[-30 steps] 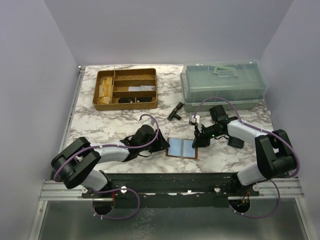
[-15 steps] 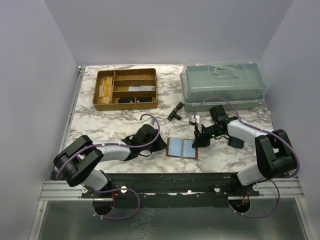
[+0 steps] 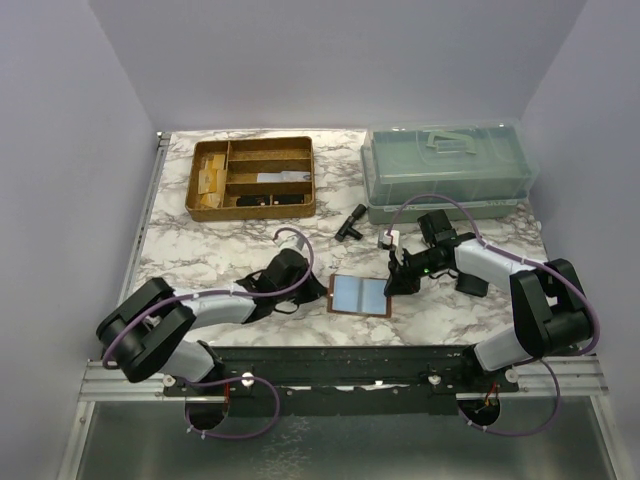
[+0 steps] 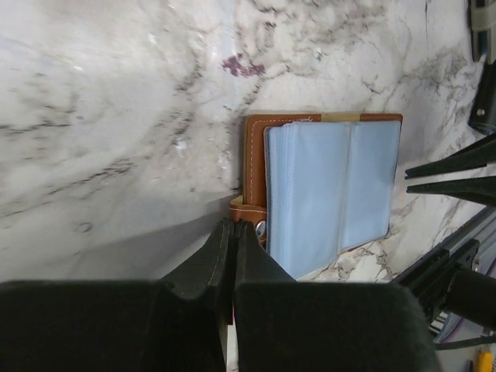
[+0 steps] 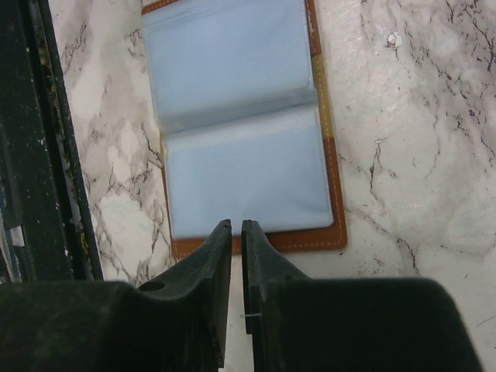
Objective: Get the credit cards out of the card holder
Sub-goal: Move the card holder to the corner of the board.
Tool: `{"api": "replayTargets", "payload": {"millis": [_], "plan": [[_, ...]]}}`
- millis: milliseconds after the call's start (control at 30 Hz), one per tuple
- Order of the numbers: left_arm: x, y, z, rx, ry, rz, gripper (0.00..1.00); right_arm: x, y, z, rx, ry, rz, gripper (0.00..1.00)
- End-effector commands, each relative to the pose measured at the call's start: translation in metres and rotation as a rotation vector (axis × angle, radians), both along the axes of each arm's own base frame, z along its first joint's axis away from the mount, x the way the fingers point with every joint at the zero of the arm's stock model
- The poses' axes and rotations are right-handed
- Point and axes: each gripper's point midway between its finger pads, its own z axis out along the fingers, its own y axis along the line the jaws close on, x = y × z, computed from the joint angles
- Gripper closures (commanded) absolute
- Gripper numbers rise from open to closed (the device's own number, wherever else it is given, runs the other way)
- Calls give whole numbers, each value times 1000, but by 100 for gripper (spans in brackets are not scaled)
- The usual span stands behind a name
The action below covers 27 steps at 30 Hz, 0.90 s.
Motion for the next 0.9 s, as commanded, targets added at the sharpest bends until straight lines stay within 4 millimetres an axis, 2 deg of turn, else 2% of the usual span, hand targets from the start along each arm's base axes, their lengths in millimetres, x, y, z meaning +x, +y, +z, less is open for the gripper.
{"api": "replayTargets", "payload": {"millis": [0,167,267,333,467,667,800,867], "plan": [[17,45,8,93,-38,153,100,6,9,20,28,32,-19,81],[34,108,29,179,-84,333,100,6,21,68,173,103,-5,64],[42,146,33,213,-90,427,100,4,20,81,228,94,-3,58],[45,165,32,237,-85,467,100,7,17,84,236,84,-18,58],[54,195,33,289,-80,531,100,10,14,87,239,77,-31,57],[71,231,43,344,-97,673,100,12,12,89,238,66,-41,58],[76,248,55,341,-117,793,100,14,9,90,234,51,-54,58],[75,251,61,320,-118,832,96,15,9,91,234,49,-56,57]]}}
